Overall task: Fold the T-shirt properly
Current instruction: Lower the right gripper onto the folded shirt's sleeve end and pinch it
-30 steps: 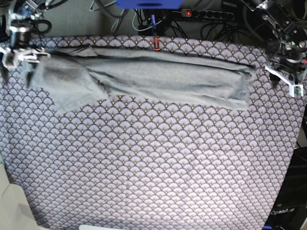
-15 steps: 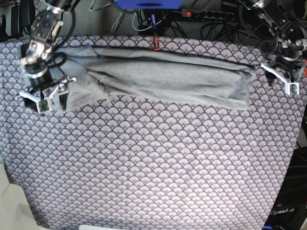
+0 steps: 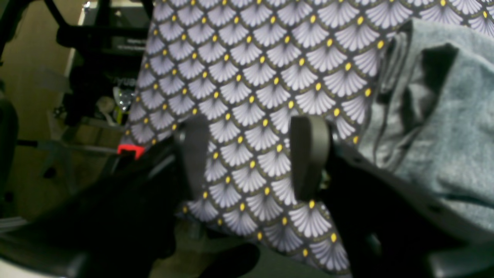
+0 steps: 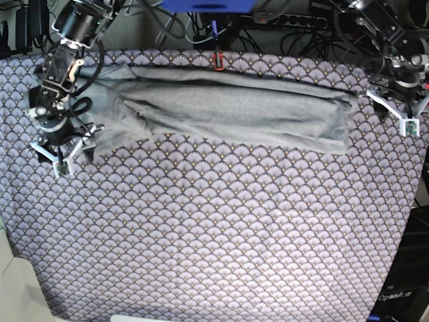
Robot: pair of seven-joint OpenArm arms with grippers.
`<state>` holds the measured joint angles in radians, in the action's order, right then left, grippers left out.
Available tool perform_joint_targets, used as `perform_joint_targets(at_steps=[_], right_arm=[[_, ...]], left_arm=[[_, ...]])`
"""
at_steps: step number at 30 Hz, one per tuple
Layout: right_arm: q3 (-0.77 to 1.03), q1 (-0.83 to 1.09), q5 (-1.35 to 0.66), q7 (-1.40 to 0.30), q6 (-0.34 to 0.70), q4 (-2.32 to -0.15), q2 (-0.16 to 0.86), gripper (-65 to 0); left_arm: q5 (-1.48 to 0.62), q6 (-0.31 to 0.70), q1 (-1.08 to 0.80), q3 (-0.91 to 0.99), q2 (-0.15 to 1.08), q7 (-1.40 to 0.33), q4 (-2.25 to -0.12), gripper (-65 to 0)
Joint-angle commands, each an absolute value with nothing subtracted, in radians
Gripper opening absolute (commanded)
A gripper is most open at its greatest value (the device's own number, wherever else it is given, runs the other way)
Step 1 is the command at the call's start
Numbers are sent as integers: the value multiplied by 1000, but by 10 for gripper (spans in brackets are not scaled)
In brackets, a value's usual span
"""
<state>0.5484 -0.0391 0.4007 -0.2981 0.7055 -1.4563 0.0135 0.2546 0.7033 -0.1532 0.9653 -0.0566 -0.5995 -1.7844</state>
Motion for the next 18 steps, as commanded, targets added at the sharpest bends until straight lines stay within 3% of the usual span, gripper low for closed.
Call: perform_joint_targets(at_steps=[1,14,18], right_arm=[[547,-53,363,-289,698,-1471,21,-224],[545,-41,326,-323,698,-1371,25,-232],[542,-30,326,-321,698,-1376,22,-314]], left_arm=[[245,698,-151,966,-50,-582,-1807,-318],[245,698,-150,966,-48,-582,-1807,-318],[245,698,-150,966,-50,-582,-1807,-318]])
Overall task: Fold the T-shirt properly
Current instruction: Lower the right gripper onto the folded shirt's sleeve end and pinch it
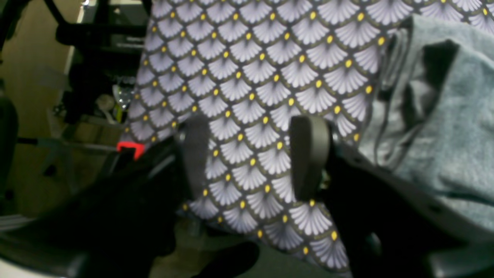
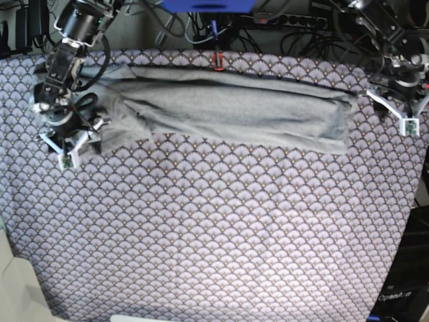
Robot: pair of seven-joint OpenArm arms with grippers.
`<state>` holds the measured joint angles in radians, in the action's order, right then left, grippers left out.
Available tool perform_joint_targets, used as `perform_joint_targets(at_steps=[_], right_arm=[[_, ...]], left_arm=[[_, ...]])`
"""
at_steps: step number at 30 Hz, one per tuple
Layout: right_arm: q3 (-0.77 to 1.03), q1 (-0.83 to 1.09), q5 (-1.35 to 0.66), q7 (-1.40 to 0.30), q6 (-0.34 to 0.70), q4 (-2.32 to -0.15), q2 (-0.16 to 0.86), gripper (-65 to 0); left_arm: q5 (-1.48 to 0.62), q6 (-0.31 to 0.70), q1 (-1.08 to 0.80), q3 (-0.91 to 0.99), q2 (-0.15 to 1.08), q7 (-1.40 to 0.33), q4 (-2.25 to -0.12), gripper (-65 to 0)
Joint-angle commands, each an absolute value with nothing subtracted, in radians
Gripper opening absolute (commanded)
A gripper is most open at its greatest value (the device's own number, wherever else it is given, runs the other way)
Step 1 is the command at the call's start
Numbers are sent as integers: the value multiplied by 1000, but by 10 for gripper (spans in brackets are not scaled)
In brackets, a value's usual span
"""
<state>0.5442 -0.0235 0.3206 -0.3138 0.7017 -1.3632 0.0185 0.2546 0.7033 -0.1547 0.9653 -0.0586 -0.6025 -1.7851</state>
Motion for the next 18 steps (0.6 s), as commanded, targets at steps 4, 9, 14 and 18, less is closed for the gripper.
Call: perform_joint_targets(at_steps=[4,9,14,18], right_arm=[[542,-28,329,-321,698,-1372,21,-481],[541,-28,329,-321,698,-1379,21,-644],[539,-25,329,-320,698,-1442,24,-650],[539,31,325,-320,698,-1564,18,-650]], left_arm=[[245,698,-150,966,-50,-582,-1807,-318],[245,698,-148,966,-50,-582,-1804,-318],[245,698,-147,966,-50,-582,-1797,-318],[245,698,-148,966,-48,-581,-1797,-318]])
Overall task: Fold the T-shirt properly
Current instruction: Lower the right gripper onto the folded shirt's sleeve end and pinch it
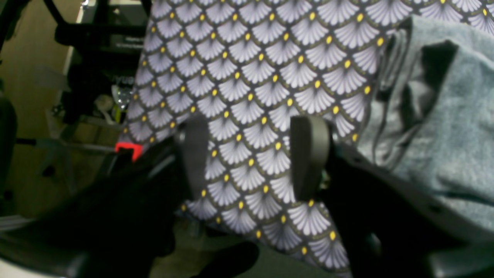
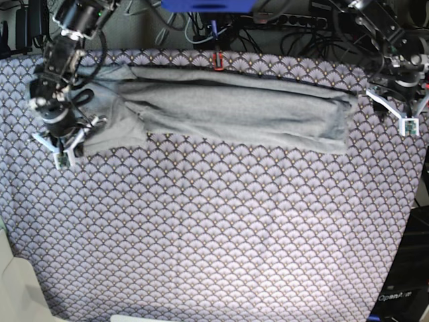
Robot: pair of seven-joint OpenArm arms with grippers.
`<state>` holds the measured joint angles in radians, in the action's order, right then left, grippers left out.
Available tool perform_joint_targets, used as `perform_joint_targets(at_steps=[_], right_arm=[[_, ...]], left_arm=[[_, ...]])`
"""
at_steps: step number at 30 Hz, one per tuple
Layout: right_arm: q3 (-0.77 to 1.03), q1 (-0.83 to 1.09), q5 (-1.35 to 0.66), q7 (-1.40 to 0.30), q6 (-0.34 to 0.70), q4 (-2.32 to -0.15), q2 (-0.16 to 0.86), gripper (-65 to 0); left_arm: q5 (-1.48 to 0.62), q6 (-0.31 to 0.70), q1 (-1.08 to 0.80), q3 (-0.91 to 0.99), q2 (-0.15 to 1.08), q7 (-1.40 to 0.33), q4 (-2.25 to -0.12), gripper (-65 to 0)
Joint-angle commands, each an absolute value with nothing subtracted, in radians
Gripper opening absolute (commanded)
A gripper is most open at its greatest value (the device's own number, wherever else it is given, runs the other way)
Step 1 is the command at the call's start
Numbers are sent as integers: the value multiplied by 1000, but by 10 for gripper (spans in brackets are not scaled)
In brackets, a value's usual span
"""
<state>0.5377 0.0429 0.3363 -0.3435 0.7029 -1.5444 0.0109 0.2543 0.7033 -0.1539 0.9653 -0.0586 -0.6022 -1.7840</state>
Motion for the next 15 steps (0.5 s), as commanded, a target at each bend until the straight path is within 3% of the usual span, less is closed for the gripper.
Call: perform_joint_targets(at_steps=[1,10,15], right_arm=[[539,44,325,-320,698,-1590,7,-650],[441,245,315,-318,698,-1847,-30,-650],[415,375,202,-318,698,-1957,-39,-650]], left_arm=[[245,698,-148,966,-47,-581,-1797,-318],[245,698,-150,963,-50,-579,-1797,-318],[245,698,-151,963,-50,-576,-1796,-318]])
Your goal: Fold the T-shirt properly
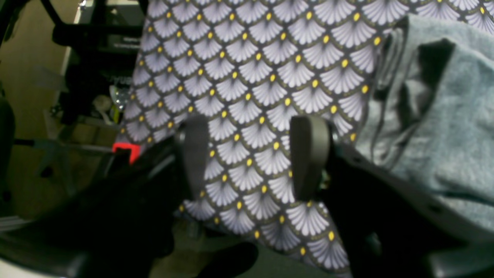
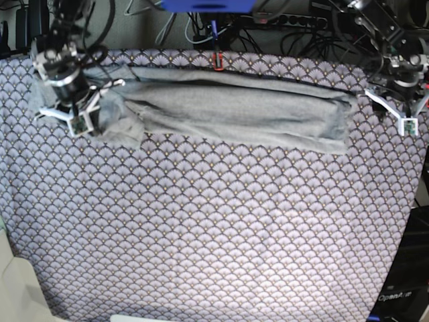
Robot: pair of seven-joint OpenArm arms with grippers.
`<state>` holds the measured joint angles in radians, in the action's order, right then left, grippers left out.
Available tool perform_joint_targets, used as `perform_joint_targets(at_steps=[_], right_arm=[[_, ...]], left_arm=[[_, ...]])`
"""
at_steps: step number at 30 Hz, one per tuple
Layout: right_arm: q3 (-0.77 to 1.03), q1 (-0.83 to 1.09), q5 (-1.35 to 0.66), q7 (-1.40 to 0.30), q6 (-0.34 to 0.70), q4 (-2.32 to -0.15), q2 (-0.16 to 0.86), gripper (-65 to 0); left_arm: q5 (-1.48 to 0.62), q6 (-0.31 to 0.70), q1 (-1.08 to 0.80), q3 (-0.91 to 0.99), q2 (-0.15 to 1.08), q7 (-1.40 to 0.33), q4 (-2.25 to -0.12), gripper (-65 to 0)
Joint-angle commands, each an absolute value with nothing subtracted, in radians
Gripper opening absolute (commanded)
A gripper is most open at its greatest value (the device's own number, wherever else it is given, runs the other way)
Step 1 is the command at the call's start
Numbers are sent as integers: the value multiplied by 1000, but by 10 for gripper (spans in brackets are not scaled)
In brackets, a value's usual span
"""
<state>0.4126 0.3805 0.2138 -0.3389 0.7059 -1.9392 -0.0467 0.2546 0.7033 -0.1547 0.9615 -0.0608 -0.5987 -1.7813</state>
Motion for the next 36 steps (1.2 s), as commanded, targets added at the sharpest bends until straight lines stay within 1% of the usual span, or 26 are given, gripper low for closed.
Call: perform_joint_targets(at_steps=[1,7,12,16,19,23,29,35,36], right_arm=[[417,387,188,-318,698,-1960,-36,-650],[423,447,163,-317,698,-1957,16,-650],[501,475,50,-317,698,-1954,62,-650],[572,476,21,-317,698,-1945,85,-650],[621,476,21,-314,698,-1945,85,-650],[641,527,21,-228,698,-1943,79,-650],[639,568,27,-116,698,-1896,22,-650],[647,575,28,-74,698,-1807,31,-650],[647,575,28,-67,698,-1793,47,-650]], left_arm=[[245,698,-151,963,-50,-576,-1796,-318],[246,698,-151,963,-50,-576,-1796,-318],[246,698,-151,963,-50,-578,-1796,-318],[246,698,-151,963,-48,-578,-1796,-318],[246,698,-151,963,-47,-576,-1796,-318],[246,698,-151,963,-48,-576,-1796,-318],[246,698,-151,963,-48,-576,-1796,-318],[246,698,-151,964,-47,-576,-1796,-318],[246,698,-151,964,-47,-576,-1796,-318]])
